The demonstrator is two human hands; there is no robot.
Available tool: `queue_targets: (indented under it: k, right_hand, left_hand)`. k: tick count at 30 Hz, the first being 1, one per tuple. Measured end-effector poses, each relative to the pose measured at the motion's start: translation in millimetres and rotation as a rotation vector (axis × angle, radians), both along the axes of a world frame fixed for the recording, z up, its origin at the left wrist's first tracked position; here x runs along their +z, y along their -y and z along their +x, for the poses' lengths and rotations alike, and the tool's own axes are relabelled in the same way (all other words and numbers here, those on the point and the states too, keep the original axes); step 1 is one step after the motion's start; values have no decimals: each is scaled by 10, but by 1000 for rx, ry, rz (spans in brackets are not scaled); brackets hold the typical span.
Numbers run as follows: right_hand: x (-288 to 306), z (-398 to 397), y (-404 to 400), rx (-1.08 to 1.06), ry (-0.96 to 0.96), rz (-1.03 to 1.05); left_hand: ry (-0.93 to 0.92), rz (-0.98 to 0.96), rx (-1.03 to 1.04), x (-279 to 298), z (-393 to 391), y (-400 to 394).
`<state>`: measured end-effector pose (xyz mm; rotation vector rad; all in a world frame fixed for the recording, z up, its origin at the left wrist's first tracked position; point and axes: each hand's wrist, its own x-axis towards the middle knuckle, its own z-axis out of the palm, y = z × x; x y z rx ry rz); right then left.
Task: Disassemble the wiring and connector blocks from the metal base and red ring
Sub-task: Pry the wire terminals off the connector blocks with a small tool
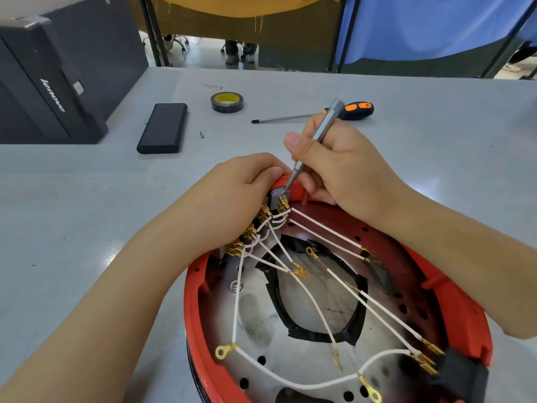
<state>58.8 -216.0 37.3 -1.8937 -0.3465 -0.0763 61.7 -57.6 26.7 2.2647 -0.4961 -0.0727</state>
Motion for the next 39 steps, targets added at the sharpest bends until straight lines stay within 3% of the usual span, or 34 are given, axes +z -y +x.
queue_targets:
  k: [8, 29, 33, 37, 39]
  right_hand:
    - [-13, 7, 23, -34, 35, -60]
    - [117, 58, -22, 14, -171, 38]
    - [47, -16, -45, 47, -122, -105]
    - [88, -26, -4, -10, -134, 163]
    - [91, -10, 0, -19, -65, 121]
  left_hand:
    - [-5, -6, -13, 13, -5, 2]
    - [-22, -12, -7, 25, -16, 8]
    - [-17, -22, -1, 8, -3, 5]
    - [-16, -17, -9, 14, -7, 3]
    - [-14, -17, -11, 19, -12, -2]
